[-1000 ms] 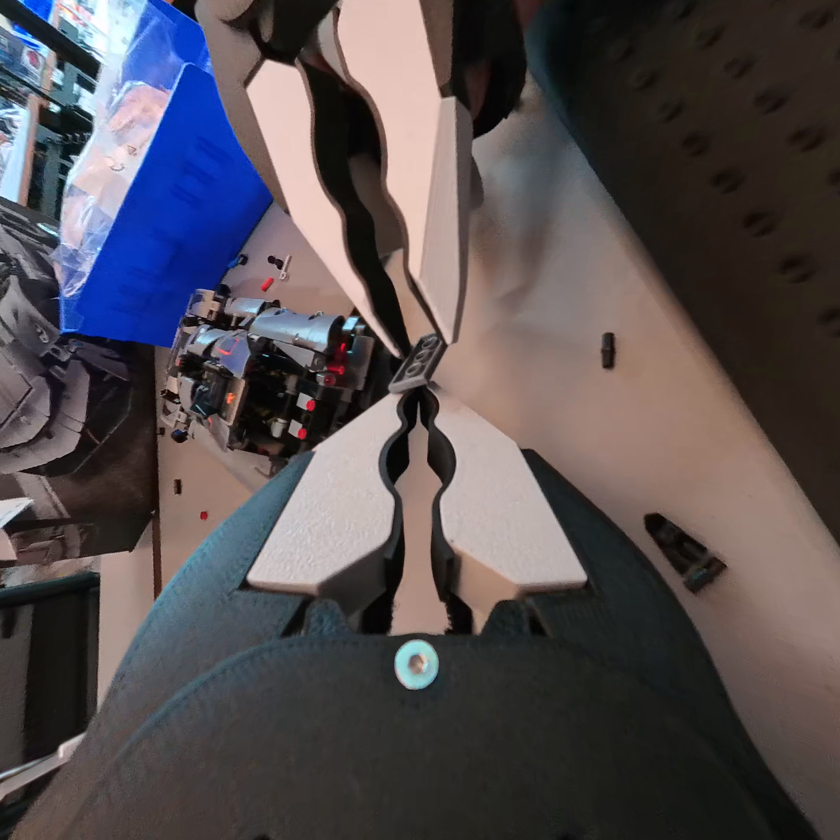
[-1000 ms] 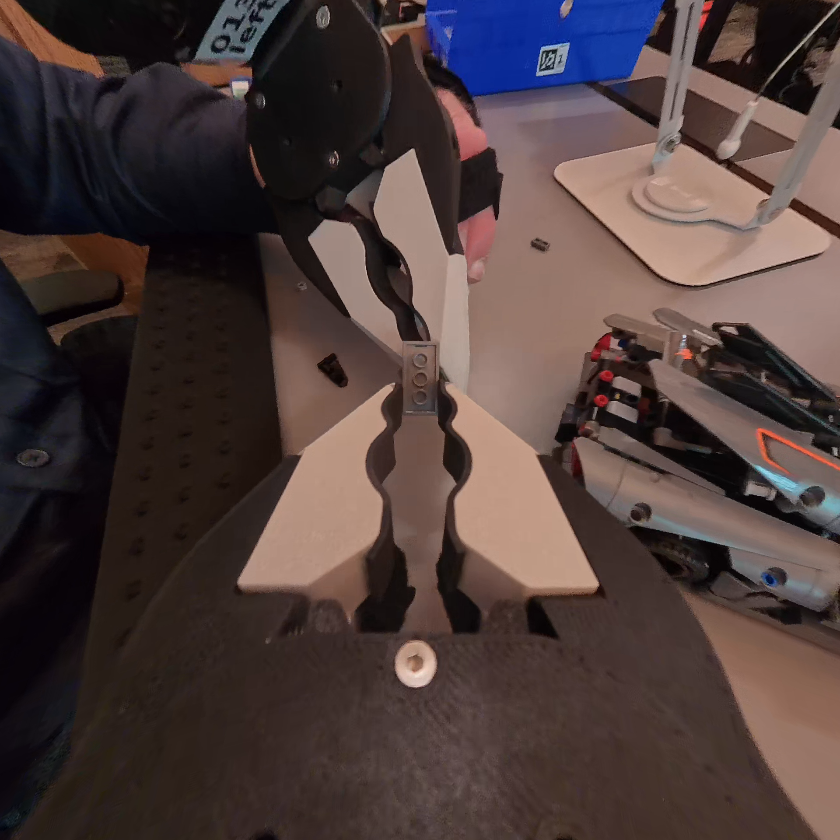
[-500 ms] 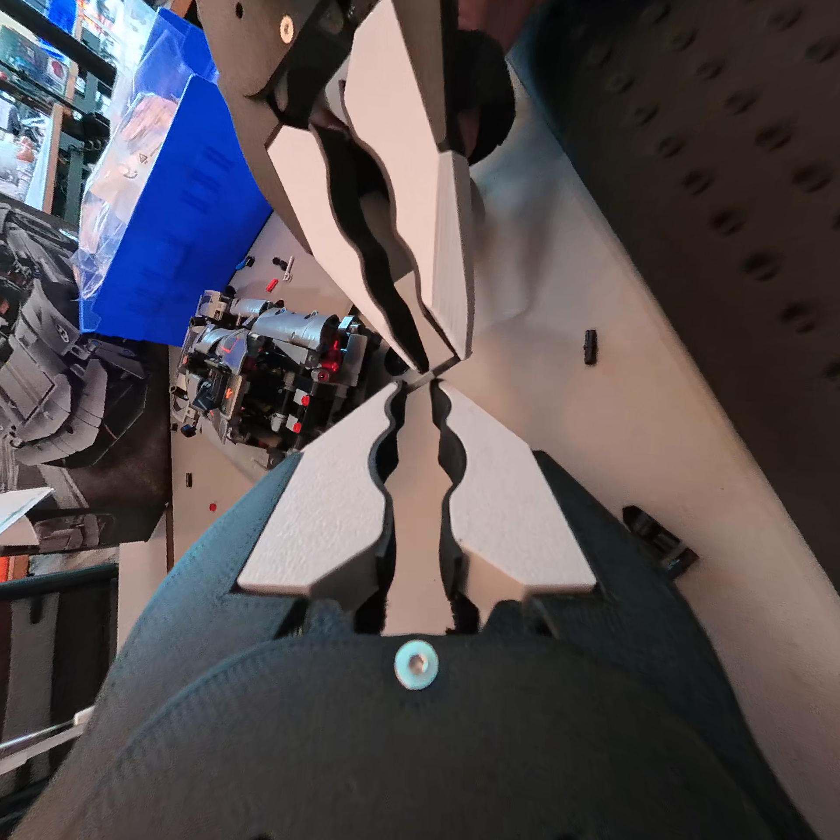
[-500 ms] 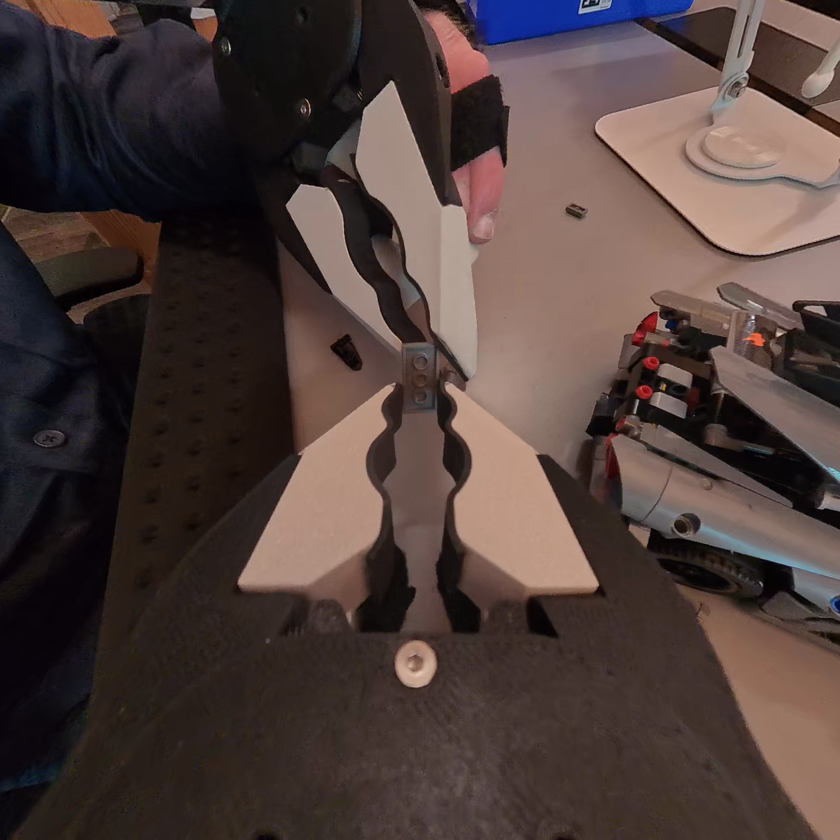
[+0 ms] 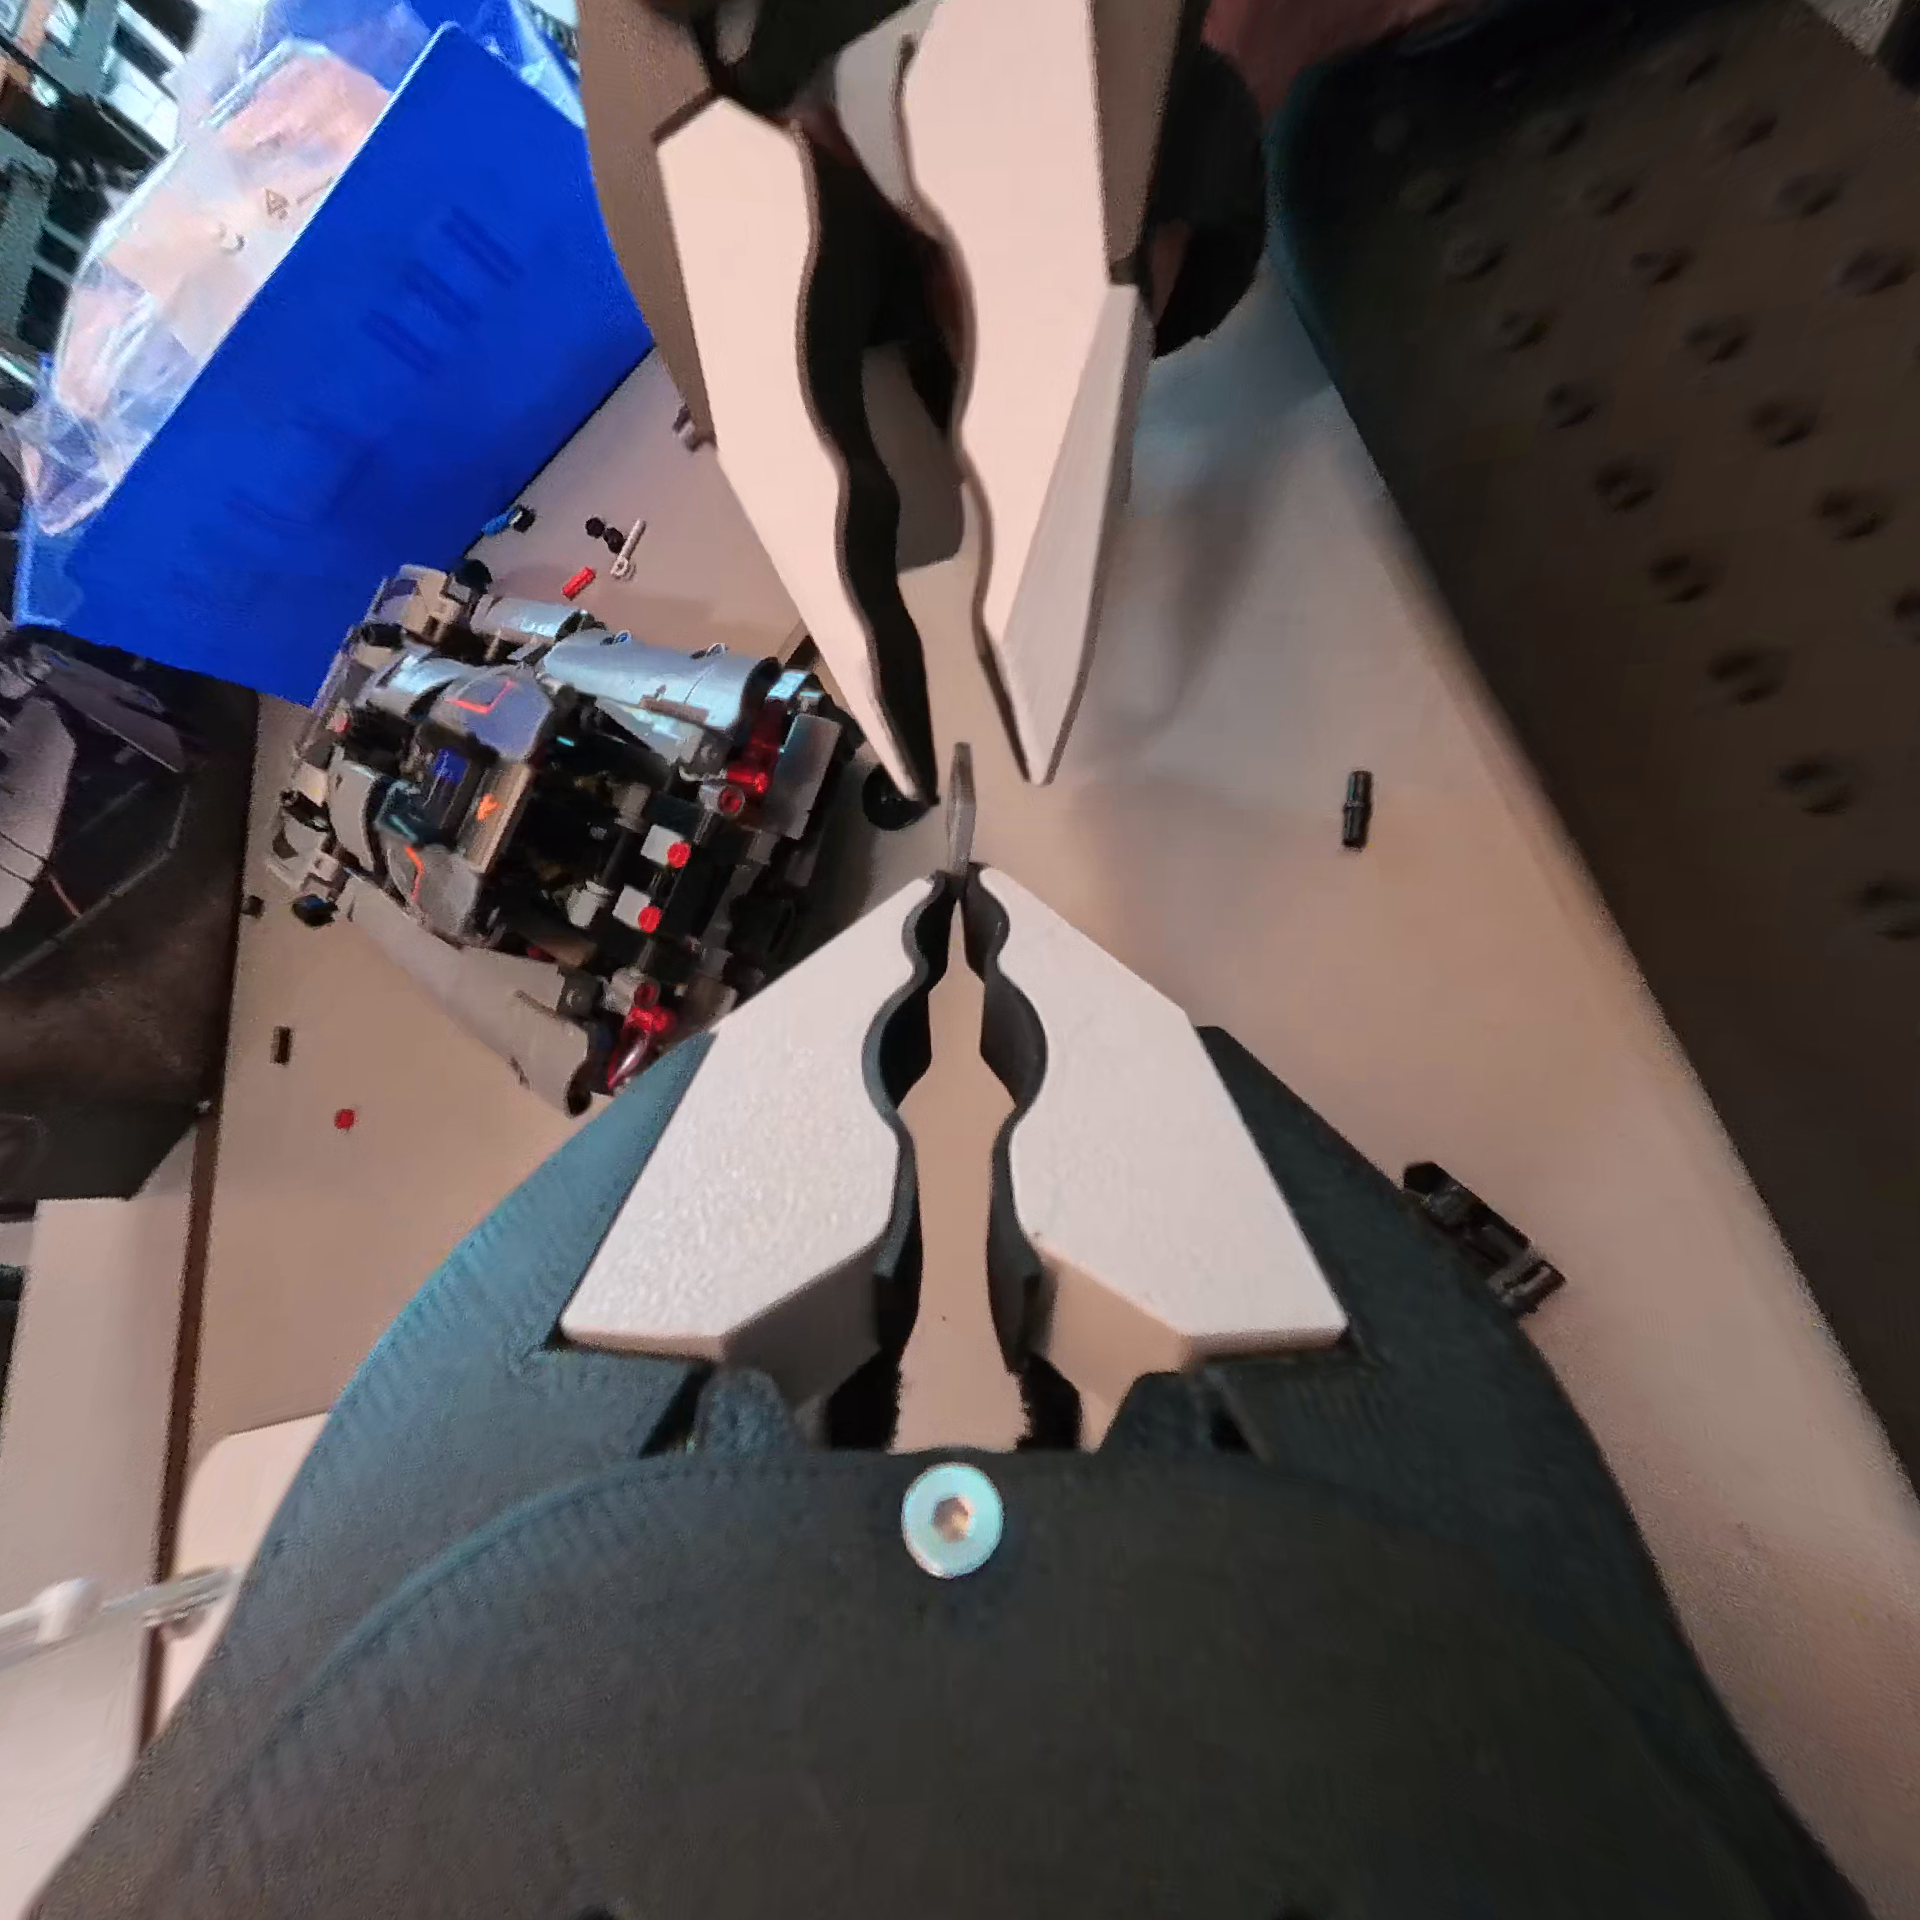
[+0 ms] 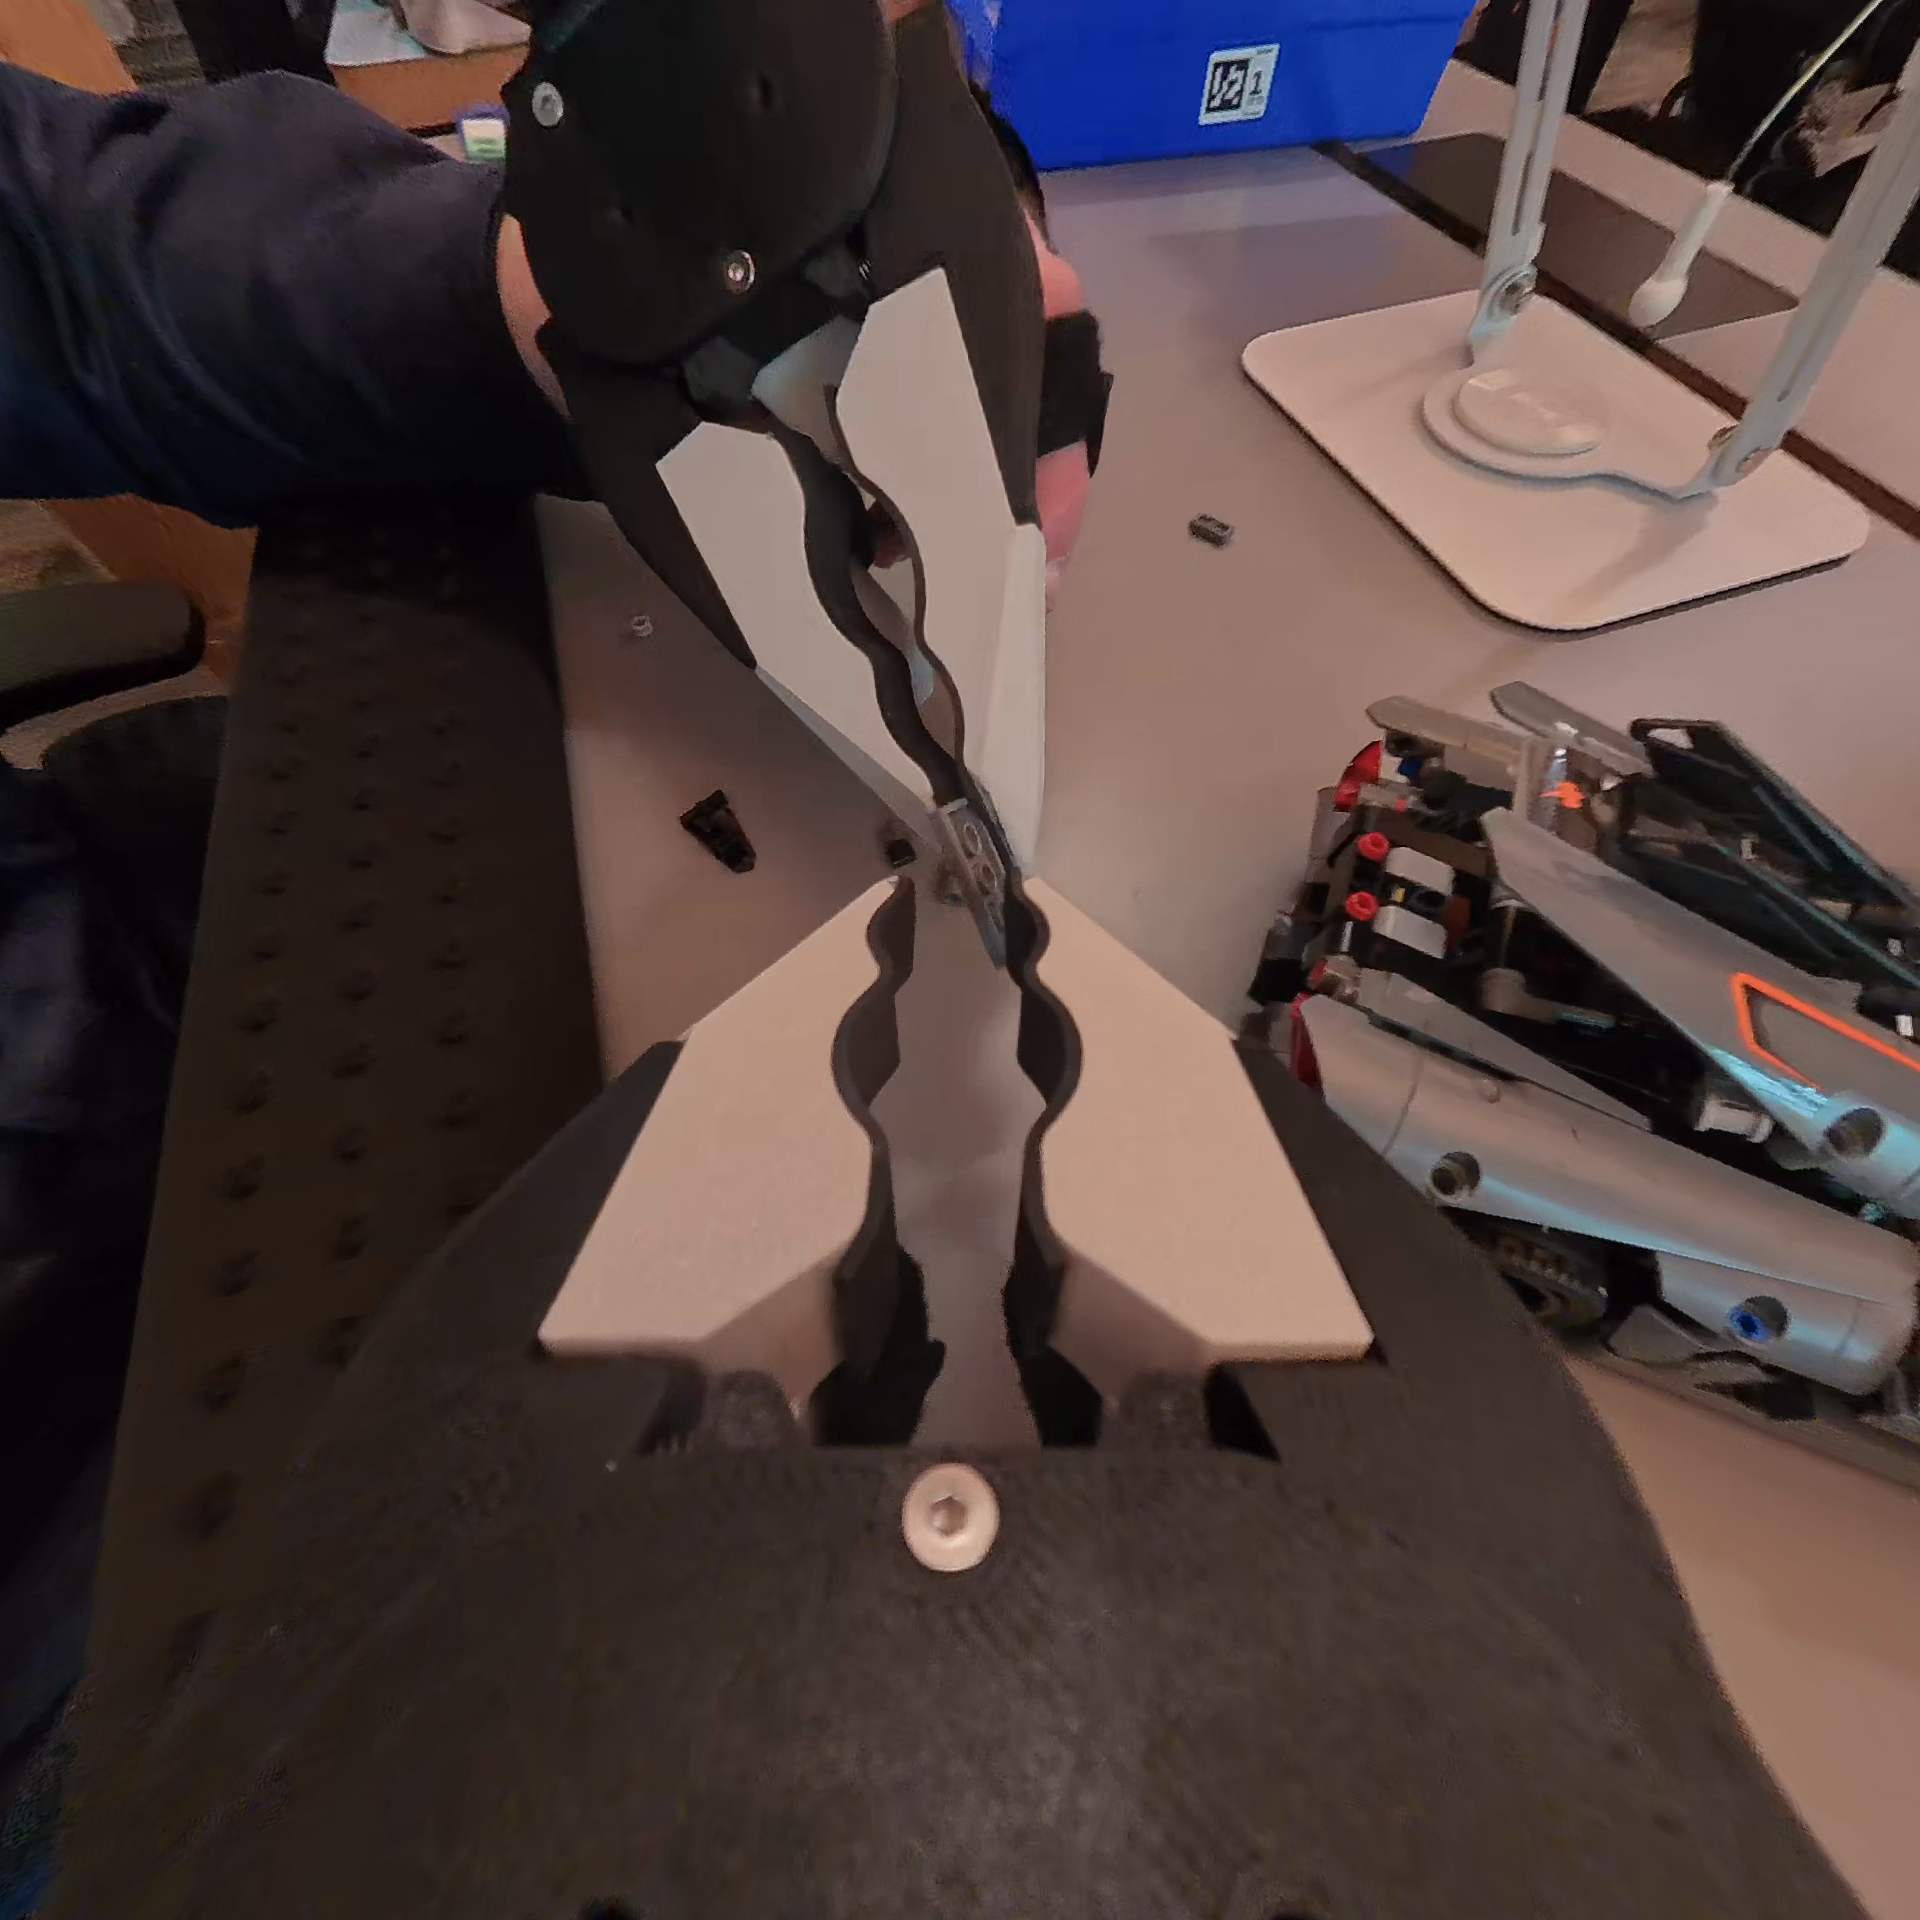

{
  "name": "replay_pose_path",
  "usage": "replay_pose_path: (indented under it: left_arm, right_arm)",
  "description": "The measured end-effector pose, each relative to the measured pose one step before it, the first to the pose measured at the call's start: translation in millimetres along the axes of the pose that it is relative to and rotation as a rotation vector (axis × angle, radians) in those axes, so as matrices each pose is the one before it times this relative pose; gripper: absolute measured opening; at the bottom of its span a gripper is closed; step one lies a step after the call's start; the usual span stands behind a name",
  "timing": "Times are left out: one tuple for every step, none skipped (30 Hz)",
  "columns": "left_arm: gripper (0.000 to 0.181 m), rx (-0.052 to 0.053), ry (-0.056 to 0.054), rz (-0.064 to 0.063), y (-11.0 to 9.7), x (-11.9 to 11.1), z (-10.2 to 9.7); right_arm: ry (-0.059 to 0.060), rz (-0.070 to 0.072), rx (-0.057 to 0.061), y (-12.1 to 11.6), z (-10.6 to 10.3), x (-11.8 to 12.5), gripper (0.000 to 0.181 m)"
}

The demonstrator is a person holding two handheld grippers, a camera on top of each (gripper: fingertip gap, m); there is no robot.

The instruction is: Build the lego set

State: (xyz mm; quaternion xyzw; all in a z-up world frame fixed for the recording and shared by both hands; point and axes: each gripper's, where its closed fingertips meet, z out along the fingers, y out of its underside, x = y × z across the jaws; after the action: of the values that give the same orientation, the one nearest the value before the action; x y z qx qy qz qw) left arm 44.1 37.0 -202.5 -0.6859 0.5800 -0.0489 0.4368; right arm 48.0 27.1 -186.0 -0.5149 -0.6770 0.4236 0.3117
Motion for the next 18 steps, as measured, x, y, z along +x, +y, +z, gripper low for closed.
replay_pose_path:
  left_arm:
    - [0.0,0.0145,0.0075,-0.0295,-0.03,-1.46,-0.72]
    - [0.0,0.0127,0.0105,-0.0309,0.0,-1.13,-0.58]
    - [0.0,0.013,0.0095,-0.0282,-0.21,-1.09,-0.54]
    - [0.0,0.0139,0.0091,-0.0247,-0.32,-0.78,-0.44]
    - [0.0,0.0061,0.008,-0.0241,0.6,-1.0,-0.27]
    - [0.0,-0.0014,0.0036,-0.0182,1.85,-1.51,-0.09]
    - [0.0,-0.0038,0.0022,-0.0127,2.34,-1.34,-0.09]
    - [0.0,-0.0046,-0.0002,-0.013,2.55,-1.69,-0.14]
    - [0.0,-0.0034,-0.0038,-0.0118,2.3,-2.07,-0.26]
    - [0.0,-0.0029,-0.0019,-0.0098,1.73,-1.7,-0.23]
    - [0.0,-0.0013,0.0004,-0.0081,0.96,-1.11,-0.14]
    - [0.0,-0.0004,0.001,-0.0045,0.64,-0.55,0.17]
    - [0.0,-0.0034,0.0017,-0.0035,0.96,-0.22,0.45]
    - [0.0,-0.0052,-0.0009,-0.0055,1.19,-0.56,0.72]
    - [0.0,-0.0039,0.0004,-0.0071,1.1,-0.53,0.79]
    - [0.0,-0.0031,0.0021,-0.0085,0.96,-0.34,0.6]
    - [0.0,-0.0014,0.0032,-0.0071,0.72,-0.25,0.2]
    - [0.0,0.001,0.0014,-0.0056,0.41,-0.4,-0.08]
  right_arm:
    - [0.0184,-0.0125,0.0017,-0.54,-1.09,1.92,0.016]
    - [0.0232,-0.017,-0.0009,-0.23,-1.08,2.17,0.017]
    - [0.0255,-0.0214,0.0026,-1.05,-1.52,2.12,0.018]
    - [0.0256,-0.0222,0.0098,-2.41,-2.15,1.87,0.018]
    - [0.0253,-0.0178,0.0161,-3.48,-2.87,2.17,0.017]
    - [0.027,-0.0104,0.0173,-3.35,-3.59,3.06,0.017]
    - [0.031,-0.0035,0.0163,-2.73,-4.35,4.42,0.016]
    - [0.0317,0.0019,0.0167,-2.09,-4.73,5.25,0.015]
    - [0.0333,0.0047,0.0121,-0.96,-4.65,5.87,0.015]
    - [0.0375,0.0011,0.0039,0.08,-4.11,6.52,0.014]
    - [0.0296,-0.0018,0.0018,0.36,-3.06,5.06,0.013]
    - [0.0142,0.002,0.0039,0.14,-1.76,2.79,0.013]
    - [0.0052,0.0051,0.0004,0.46,-0.57,1.32,0.013]
    - [0.005,0.0013,-0.0068,1.47,0.43,0.97,0.013]
    - [0.0069,-0.0056,-0.0111,1.85,0.69,0.61,0.013]
    - [0.008,-0.0107,-0.0107,1.58,0.76,0.33,0.013]
    - [0.0115,-0.0118,-0.0077,0.91,0.45,0.56,0.013]
    - [0.0122,-0.0099,-0.0048,0.27,0.13,0.7,0.012]
